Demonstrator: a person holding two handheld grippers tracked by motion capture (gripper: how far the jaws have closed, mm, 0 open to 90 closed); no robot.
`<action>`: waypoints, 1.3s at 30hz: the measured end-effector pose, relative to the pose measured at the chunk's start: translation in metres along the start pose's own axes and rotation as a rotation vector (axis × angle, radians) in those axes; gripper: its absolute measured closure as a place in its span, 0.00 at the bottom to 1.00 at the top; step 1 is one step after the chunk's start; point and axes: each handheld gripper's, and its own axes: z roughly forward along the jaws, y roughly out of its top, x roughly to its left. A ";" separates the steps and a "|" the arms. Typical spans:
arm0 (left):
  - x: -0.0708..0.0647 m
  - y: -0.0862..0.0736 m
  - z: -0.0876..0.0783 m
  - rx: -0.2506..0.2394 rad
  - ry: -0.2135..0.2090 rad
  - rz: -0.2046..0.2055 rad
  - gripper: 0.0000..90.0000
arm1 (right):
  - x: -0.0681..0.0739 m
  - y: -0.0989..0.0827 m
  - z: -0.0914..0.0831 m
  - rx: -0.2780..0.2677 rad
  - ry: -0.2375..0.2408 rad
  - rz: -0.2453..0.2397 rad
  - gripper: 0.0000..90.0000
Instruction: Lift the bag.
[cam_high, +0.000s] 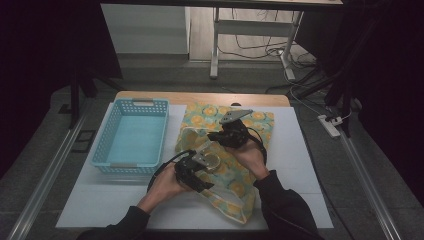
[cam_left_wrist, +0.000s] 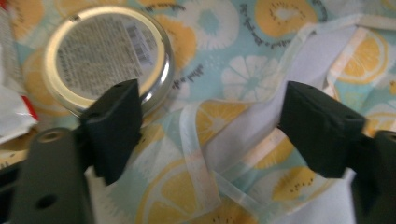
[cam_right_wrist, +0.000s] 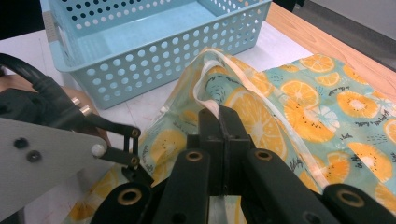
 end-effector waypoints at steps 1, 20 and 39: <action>0.000 -0.001 0.001 0.011 0.001 0.003 0.35 | 0.000 0.000 0.000 0.000 0.000 0.000 1.00; -0.002 0.001 0.009 0.077 -0.023 -0.006 0.97 | 0.000 -0.001 0.003 0.016 0.008 -0.021 1.00; 0.006 0.008 -0.024 -0.072 0.003 -0.137 0.99 | -0.012 0.004 -0.011 0.039 0.039 0.002 1.00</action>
